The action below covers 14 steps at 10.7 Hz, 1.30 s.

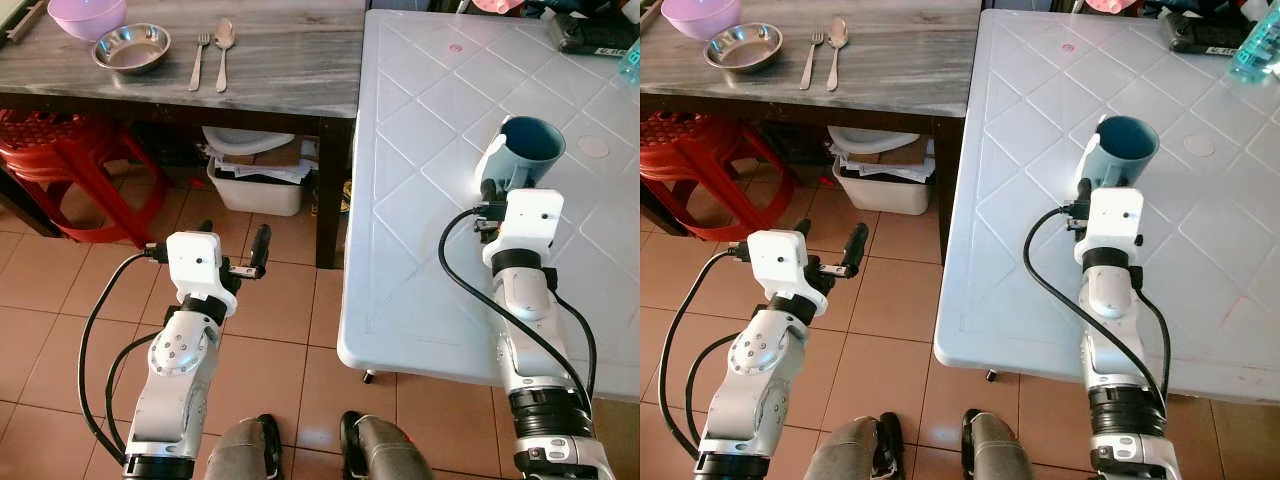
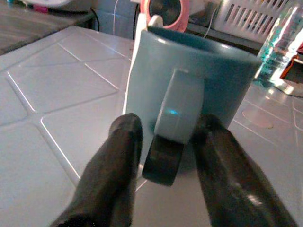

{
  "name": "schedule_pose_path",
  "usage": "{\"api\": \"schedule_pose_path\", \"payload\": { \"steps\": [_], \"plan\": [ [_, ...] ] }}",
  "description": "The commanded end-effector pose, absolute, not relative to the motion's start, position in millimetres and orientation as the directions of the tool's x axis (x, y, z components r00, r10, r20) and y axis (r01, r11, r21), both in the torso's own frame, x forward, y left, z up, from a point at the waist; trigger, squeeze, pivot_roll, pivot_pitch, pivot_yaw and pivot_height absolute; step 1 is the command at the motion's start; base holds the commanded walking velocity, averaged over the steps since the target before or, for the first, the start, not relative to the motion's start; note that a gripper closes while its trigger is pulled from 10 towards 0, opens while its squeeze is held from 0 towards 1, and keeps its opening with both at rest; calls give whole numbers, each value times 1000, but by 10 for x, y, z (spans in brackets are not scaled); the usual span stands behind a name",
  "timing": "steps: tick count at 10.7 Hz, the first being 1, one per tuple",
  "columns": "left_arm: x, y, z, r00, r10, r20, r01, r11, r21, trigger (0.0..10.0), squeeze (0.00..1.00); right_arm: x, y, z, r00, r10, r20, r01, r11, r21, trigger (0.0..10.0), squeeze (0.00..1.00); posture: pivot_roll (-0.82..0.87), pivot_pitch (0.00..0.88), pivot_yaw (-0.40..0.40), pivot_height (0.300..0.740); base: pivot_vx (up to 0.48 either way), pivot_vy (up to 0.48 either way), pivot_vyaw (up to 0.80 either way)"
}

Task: Setting the table

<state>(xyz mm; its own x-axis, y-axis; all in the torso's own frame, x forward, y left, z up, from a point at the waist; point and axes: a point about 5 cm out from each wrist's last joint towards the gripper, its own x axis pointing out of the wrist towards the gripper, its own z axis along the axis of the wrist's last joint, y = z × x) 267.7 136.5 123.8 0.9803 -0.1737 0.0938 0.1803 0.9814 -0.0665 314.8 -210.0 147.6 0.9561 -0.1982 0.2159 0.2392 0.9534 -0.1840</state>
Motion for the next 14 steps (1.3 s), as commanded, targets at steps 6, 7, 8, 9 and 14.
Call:
{"api": "schedule_pose_path", "payload": {
  "steps": [6, 7, 8, 9, 14],
  "plan": [
    [2677, 1393, 1246, 986, -145, 86, 149, 988, -48, 10000, 0, 3149, -2136, 1461, 953, -222, 206, 256, 955, -153, 0, 0, -5, 207, 20, 740, 0, 0, 0],
    [2669, 1396, 1245, 986, -145, 87, 149, 988, -50, 10000, 0, 3132, -2115, 1437, 955, -215, 204, 247, 957, -151, 0, 0, -4, 207, 19, 740, 0, 0, 0],
    [2670, 1399, 1244, 987, -140, 84, 145, 988, -54, 10000, 0, 3130, -2092, 1447, 955, -209, 211, 243, 959, -148, 0, 0, -2, 206, 20, 740, 0, 0, 0],
    [2676, 1412, 1249, 988, -127, 85, 131, 990, -53, 10000, 0, 3133, -2039, 1493, 953, -191, 237, 230, 962, -149, 0, 0, 1, 203, 20, 740, 0, 0, 0],
    [2718, 1481, 1256, 993, -76, 93, 82, 995, -59, 10000, 0, 3118, -1630, 1743, 937, 41, 346, -29, 999, -40, 10000, 0, 10, 166, 8, 740, 0, 480, 0]
  ]
}}
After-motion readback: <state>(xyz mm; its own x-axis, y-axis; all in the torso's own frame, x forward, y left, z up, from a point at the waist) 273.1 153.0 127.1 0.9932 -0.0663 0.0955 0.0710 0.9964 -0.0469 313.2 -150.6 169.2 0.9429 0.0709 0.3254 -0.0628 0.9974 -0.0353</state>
